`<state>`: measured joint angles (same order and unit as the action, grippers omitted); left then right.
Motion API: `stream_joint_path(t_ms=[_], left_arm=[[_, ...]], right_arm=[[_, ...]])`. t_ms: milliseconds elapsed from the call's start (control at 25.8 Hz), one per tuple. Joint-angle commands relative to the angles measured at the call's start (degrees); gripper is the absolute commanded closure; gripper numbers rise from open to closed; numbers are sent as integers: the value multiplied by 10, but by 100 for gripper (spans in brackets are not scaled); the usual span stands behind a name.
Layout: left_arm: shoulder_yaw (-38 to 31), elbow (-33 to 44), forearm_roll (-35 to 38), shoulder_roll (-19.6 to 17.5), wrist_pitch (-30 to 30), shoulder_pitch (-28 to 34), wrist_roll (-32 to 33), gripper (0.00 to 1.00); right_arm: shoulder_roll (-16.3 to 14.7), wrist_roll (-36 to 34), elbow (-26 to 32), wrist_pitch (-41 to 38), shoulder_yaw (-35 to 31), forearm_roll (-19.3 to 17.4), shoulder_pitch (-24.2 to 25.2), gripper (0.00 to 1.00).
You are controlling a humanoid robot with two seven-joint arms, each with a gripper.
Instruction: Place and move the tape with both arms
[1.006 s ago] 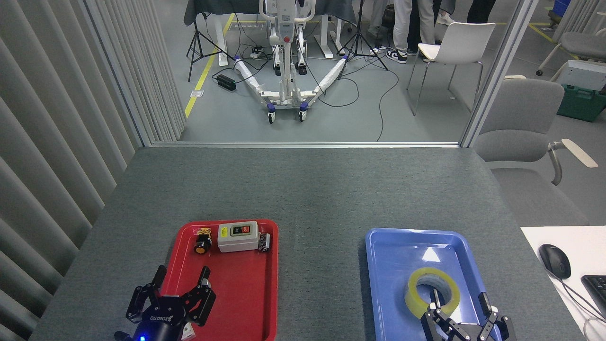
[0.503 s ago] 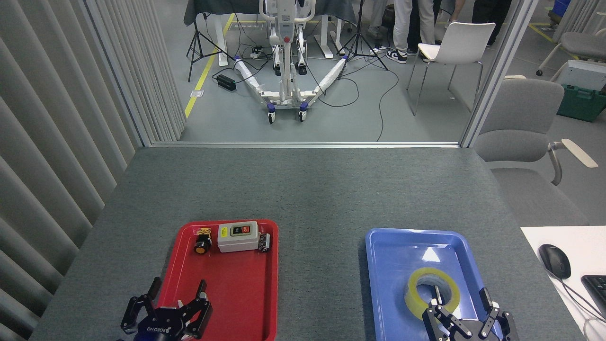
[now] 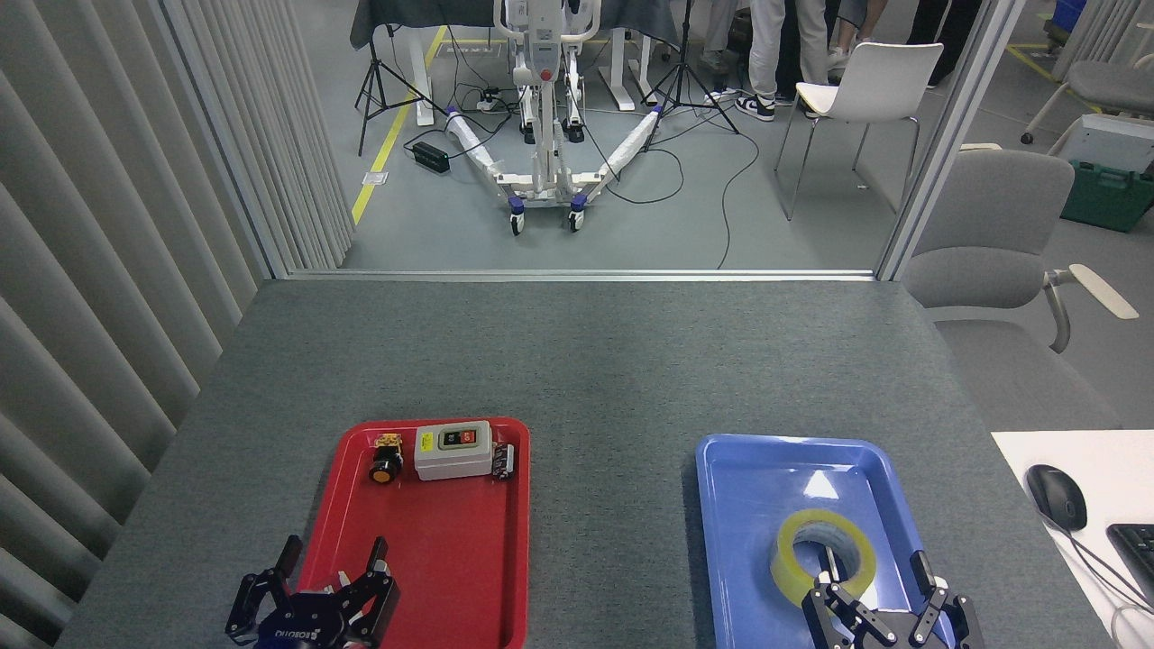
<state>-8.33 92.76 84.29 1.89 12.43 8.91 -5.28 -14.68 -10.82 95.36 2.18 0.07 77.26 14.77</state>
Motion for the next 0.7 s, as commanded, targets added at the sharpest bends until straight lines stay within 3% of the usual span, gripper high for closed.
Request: stream_joint_path(t_ms=[0, 658], left_arm=[[-2, -13, 0, 0, -2, -3, 0, 1], [-4, -8, -2, 0, -2, -4, 0, 1]], right_arm=[[0, 0, 0, 0, 0, 0, 1, 0], [1, 0, 0, 0, 0, 0, 2, 0]])
